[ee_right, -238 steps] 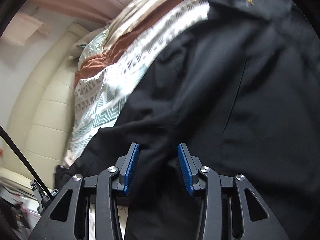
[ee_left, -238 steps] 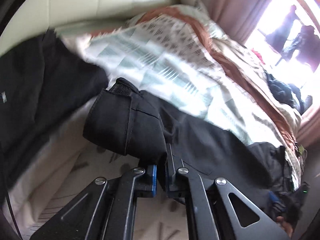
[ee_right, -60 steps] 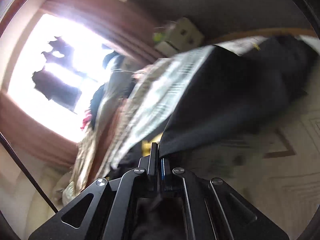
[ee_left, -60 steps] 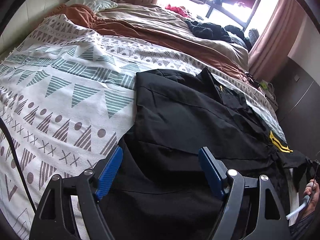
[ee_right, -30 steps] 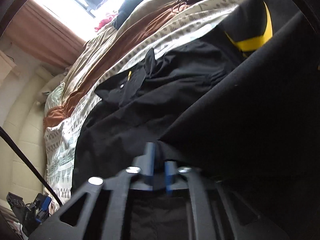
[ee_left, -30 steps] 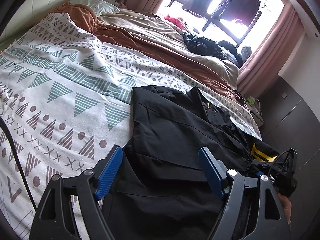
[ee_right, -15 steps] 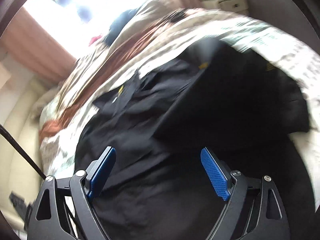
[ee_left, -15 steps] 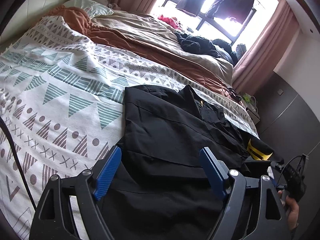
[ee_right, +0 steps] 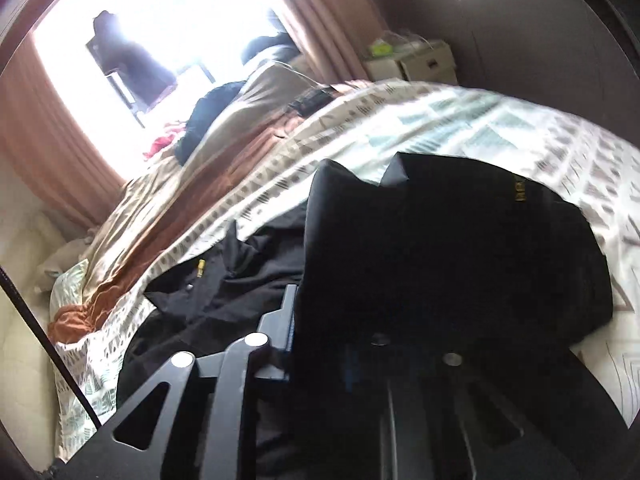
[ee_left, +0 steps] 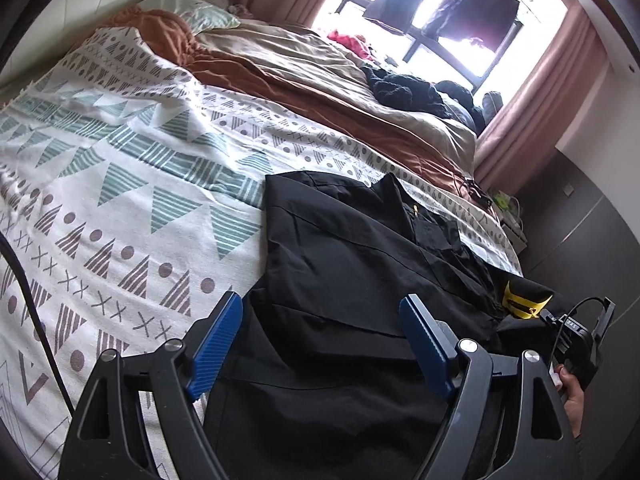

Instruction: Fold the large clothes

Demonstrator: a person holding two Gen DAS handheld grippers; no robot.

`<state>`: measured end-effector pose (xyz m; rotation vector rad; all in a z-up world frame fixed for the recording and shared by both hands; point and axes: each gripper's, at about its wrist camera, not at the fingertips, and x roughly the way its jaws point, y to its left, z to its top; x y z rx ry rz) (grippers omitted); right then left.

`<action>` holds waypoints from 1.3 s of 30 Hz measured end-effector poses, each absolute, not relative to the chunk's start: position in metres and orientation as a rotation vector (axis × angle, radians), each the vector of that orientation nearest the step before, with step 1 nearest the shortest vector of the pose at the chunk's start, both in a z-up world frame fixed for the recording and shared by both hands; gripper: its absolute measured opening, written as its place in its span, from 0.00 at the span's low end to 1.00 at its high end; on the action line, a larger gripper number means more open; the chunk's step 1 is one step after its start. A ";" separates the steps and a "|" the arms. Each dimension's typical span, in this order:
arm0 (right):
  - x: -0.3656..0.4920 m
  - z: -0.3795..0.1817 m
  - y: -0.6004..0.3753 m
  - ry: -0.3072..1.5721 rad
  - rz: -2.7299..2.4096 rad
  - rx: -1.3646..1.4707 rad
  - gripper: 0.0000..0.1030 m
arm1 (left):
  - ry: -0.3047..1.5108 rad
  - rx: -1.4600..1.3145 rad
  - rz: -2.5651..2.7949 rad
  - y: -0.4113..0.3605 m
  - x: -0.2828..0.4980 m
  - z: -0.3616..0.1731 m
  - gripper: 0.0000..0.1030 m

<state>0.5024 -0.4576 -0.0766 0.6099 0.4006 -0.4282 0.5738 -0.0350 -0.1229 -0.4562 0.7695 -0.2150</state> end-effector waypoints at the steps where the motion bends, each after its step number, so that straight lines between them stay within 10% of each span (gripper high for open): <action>1: 0.505 -0.079 -0.455 0.389 -0.406 0.605 0.09 | 0.771 -0.462 -0.214 -0.033 0.574 -0.124 0.79; 14: 0.582 -0.097 -0.408 0.570 -0.172 0.508 0.13 | 0.780 -0.492 -0.186 -0.020 0.577 -0.127 0.79; 19: 0.599 -0.115 -0.396 0.638 -0.066 0.542 0.61 | 0.785 -0.479 -0.185 -0.023 0.578 -0.128 0.79; 39: 0.505 -0.128 -0.531 0.492 -0.385 0.885 0.61 | 0.812 -0.439 -0.166 -0.030 0.582 -0.136 0.79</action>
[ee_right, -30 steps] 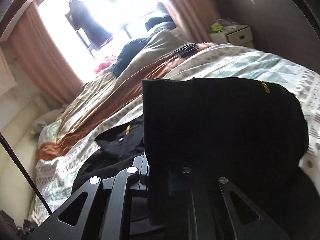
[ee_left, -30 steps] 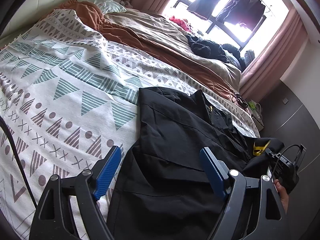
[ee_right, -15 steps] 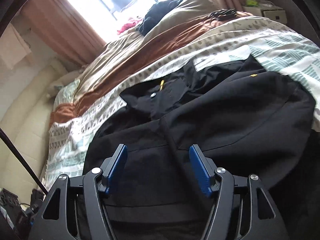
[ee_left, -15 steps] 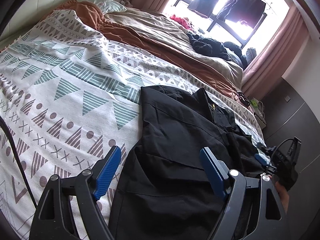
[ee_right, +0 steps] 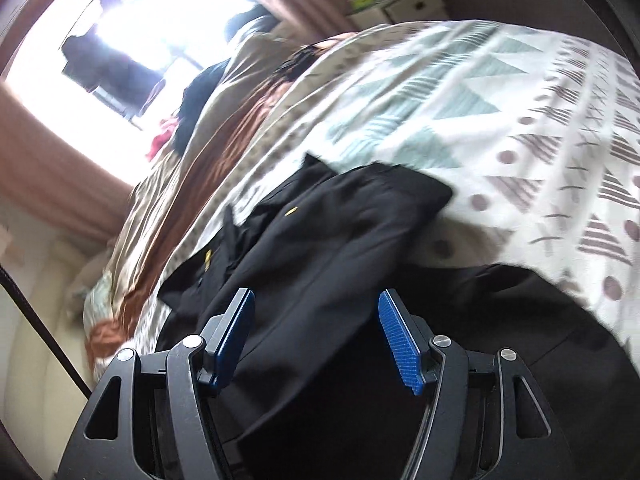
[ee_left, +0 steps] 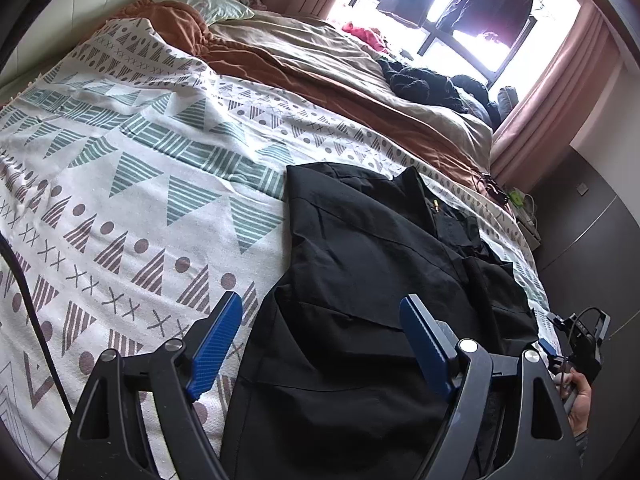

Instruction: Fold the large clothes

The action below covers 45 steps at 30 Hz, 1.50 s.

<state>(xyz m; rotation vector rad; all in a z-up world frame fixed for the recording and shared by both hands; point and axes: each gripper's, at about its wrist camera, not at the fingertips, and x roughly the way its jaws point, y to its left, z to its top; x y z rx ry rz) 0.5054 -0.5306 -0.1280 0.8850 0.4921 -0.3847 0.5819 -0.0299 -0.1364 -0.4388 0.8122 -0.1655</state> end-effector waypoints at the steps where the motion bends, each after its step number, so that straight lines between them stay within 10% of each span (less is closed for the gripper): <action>1: 0.503 -0.130 -0.535 0.488 -0.392 0.897 0.61 | 0.816 -0.440 -0.163 -0.030 0.583 -0.138 0.79; 9: 0.511 -0.147 -0.553 0.472 -0.390 0.965 0.60 | 0.855 -0.438 -0.143 -0.031 0.588 -0.151 0.79; 16: 0.519 -0.144 -0.545 0.438 -0.361 0.915 0.07 | 0.861 -0.450 -0.136 -0.028 0.589 -0.153 0.79; 45: 0.562 -0.058 -0.350 0.357 -0.099 0.543 0.01 | 0.786 -0.668 -0.150 0.028 0.578 -0.138 0.79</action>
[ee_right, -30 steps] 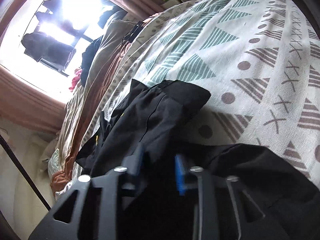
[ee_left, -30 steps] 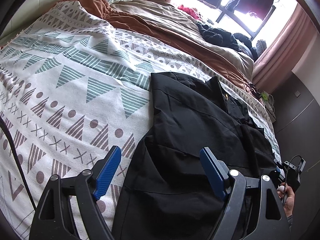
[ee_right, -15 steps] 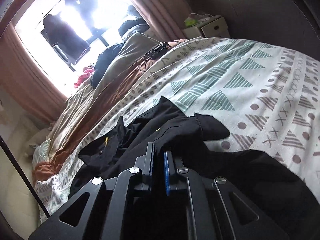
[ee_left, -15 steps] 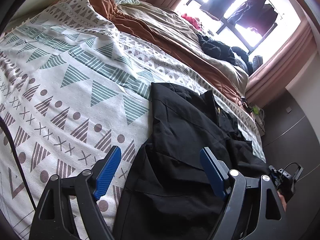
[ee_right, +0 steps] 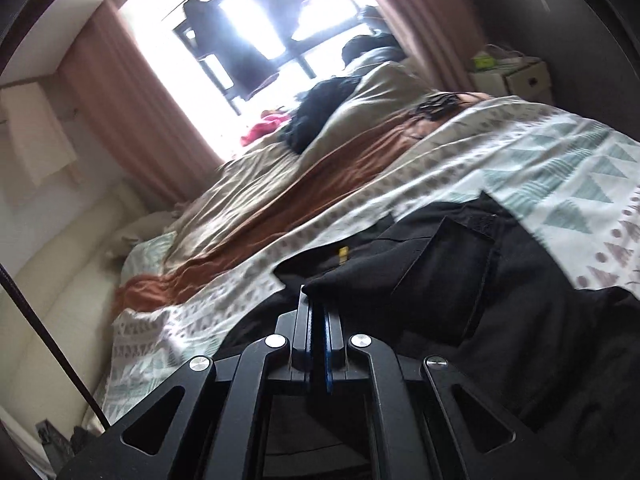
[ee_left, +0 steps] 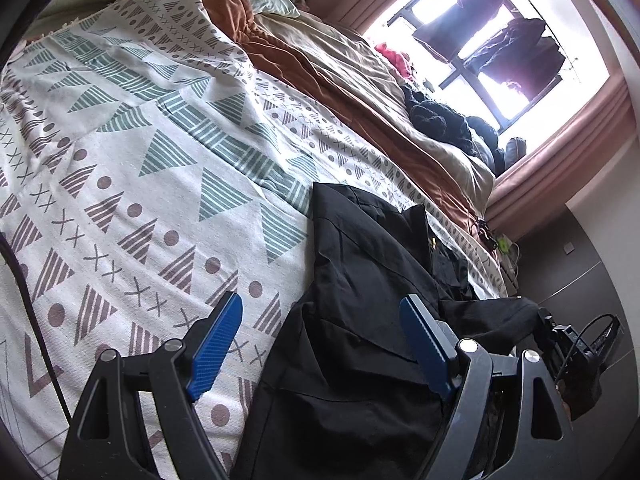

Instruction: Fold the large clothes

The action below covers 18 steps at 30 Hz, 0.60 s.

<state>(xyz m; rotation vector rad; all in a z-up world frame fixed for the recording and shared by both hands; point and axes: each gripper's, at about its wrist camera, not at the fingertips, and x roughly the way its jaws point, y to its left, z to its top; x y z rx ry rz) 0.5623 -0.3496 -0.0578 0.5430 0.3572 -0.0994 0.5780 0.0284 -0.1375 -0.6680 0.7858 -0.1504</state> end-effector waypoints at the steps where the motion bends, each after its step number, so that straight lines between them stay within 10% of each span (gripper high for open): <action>1: 0.566 -0.060 -0.342 0.367 -0.080 0.538 0.01 | 0.784 -0.672 -0.150 0.030 0.578 -0.137 0.79; 18: 0.641 -0.143 -0.252 0.799 0.126 0.449 0.15 | 0.760 -0.774 -0.110 0.067 0.575 -0.140 0.79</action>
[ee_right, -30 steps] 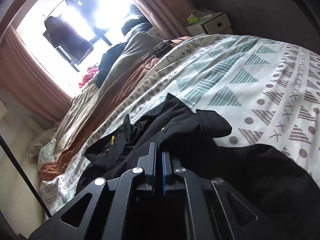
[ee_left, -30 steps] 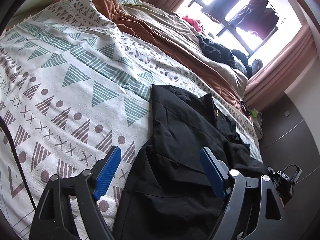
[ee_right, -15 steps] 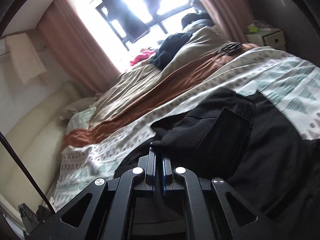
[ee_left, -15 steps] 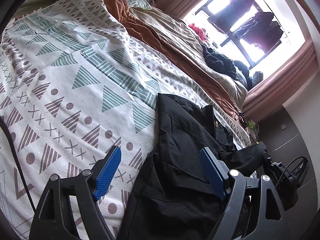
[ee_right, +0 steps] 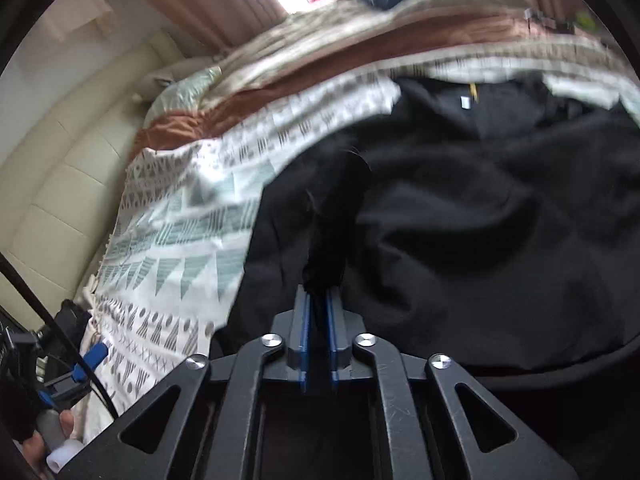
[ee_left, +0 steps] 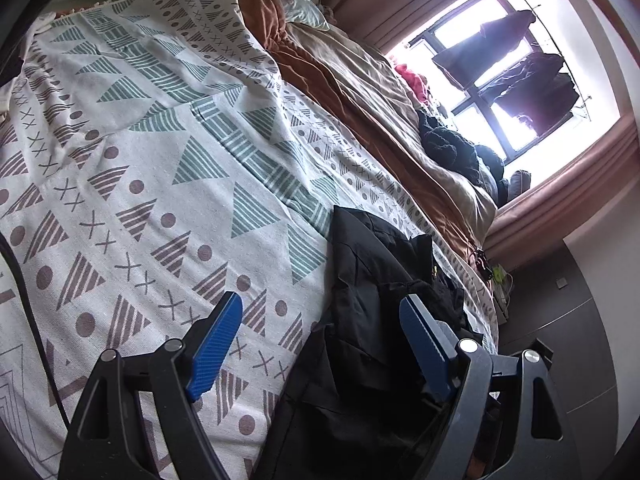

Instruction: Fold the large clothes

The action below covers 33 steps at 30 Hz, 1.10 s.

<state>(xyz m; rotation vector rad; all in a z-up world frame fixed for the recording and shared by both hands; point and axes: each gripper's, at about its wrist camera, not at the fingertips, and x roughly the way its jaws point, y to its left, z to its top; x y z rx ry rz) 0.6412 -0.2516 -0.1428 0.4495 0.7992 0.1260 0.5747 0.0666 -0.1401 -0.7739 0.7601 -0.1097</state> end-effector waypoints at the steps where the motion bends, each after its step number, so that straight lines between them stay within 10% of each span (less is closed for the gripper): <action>1: 0.639 -0.140 -0.257 0.801 0.129 0.468 0.31 | 0.761 -0.773 -0.111 0.066 0.575 -0.140 0.79; 4: 0.626 -0.128 -0.264 0.764 0.136 0.472 0.70 | 0.764 -0.765 -0.115 0.063 0.576 -0.140 0.79; 33: 0.455 -0.168 -0.506 0.478 -0.282 1.090 0.65 | 0.821 -0.454 -0.263 -0.039 0.610 -0.147 0.77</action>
